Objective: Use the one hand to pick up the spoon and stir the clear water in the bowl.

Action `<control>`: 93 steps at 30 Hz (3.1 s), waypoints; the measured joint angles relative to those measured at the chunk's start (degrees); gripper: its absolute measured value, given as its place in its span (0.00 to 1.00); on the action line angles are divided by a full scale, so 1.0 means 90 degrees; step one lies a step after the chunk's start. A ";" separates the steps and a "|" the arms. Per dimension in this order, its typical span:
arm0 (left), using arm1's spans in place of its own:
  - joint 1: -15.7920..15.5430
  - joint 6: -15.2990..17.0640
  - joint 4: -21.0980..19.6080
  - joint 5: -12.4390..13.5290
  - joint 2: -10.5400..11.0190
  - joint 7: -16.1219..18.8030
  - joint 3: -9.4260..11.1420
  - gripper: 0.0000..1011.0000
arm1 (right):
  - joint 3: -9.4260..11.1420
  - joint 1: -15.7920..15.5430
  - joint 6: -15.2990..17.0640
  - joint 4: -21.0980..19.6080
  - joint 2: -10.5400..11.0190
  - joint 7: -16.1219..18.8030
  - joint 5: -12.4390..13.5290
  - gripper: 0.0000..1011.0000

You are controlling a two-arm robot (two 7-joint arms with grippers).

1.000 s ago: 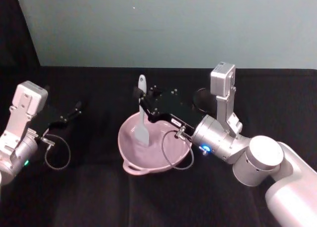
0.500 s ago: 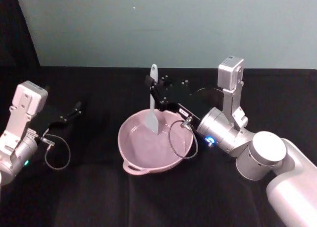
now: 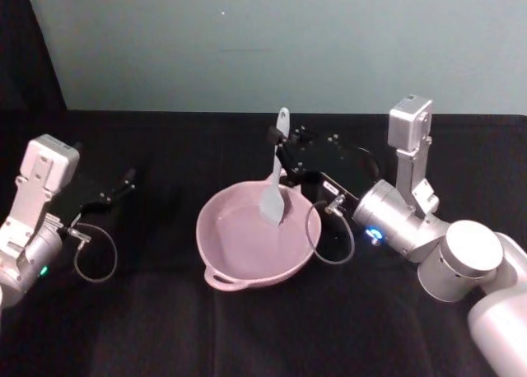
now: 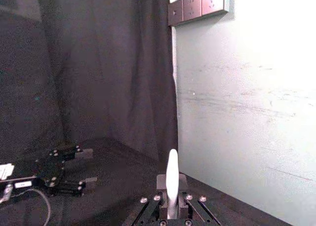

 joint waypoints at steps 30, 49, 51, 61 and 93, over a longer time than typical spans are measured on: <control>0.0000 0.0000 0.0000 0.0000 0.0000 0.0000 0.0000 1.00 | -0.0493 -0.0441 0.0613 -0.1121 0.0434 0.0504 0.0465 0.11; 0.0000 0.0000 0.0000 0.0000 0.0000 0.0000 0.0000 1.00 | -0.0432 0.0392 0.0200 0.0303 -0.0180 0.0157 0.0208 0.11; 0.0000 0.0000 0.0000 0.0000 0.0000 0.0000 0.0000 1.00 | -0.0388 0.0397 0.0149 0.0325 -0.0178 0.0115 0.0156 0.11; 0.0000 0.0000 0.0000 0.0000 0.0000 0.0000 0.0000 1.00 | -0.0207 0.0180 0.0103 0.0034 0.0027 0.0111 0.0086 0.11; 0.0000 0.0000 0.0000 0.0000 0.0000 0.0000 0.0000 1.00 | 0.0141 -0.0314 0.0982 -0.1714 0.0627 0.0070 0.0957 0.11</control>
